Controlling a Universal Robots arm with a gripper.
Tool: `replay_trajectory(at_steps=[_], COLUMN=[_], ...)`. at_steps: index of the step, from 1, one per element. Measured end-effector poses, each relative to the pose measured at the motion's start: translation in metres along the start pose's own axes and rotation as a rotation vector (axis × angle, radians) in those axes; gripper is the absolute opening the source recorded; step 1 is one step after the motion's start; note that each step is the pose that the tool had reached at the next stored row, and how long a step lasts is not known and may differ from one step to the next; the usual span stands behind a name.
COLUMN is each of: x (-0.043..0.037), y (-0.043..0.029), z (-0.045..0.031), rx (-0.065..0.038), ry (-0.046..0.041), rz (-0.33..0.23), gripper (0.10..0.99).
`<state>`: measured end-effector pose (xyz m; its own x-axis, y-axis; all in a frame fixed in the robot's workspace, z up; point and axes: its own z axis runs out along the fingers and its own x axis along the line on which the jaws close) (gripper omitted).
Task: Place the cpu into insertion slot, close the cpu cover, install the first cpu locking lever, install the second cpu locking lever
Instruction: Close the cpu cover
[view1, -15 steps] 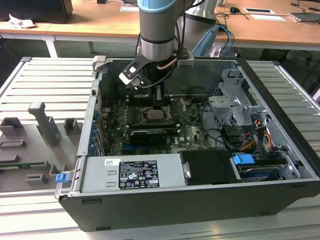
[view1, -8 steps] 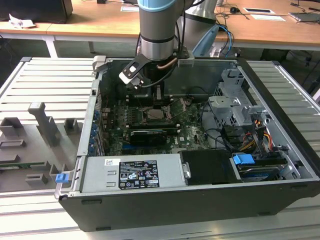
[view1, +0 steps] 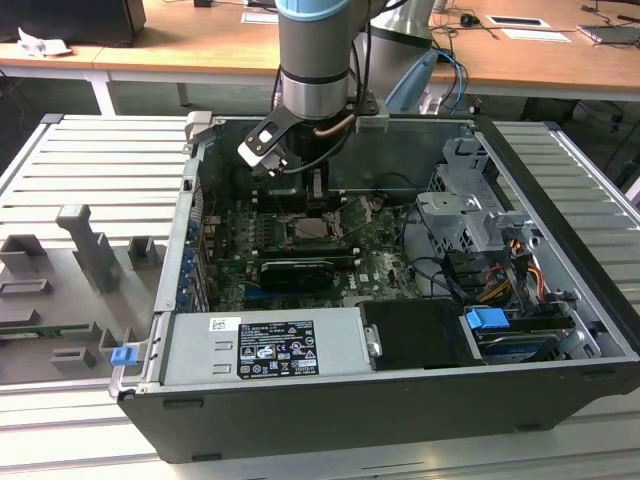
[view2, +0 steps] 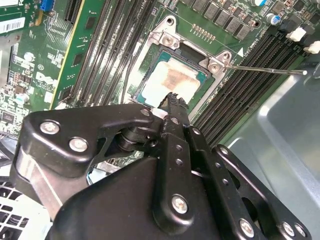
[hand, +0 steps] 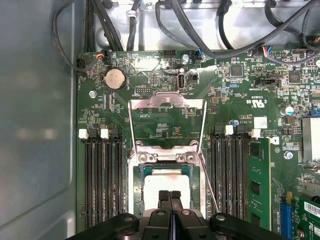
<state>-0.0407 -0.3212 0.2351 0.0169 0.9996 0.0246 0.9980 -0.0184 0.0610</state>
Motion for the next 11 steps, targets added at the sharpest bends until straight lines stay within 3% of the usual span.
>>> replay_trajectory(at_steps=[11], x=[0.0003], y=[0.0001], z=[-0.0028], rx=[0.0], ry=[-0.0001], rz=[0.0], gripper=[0.106])
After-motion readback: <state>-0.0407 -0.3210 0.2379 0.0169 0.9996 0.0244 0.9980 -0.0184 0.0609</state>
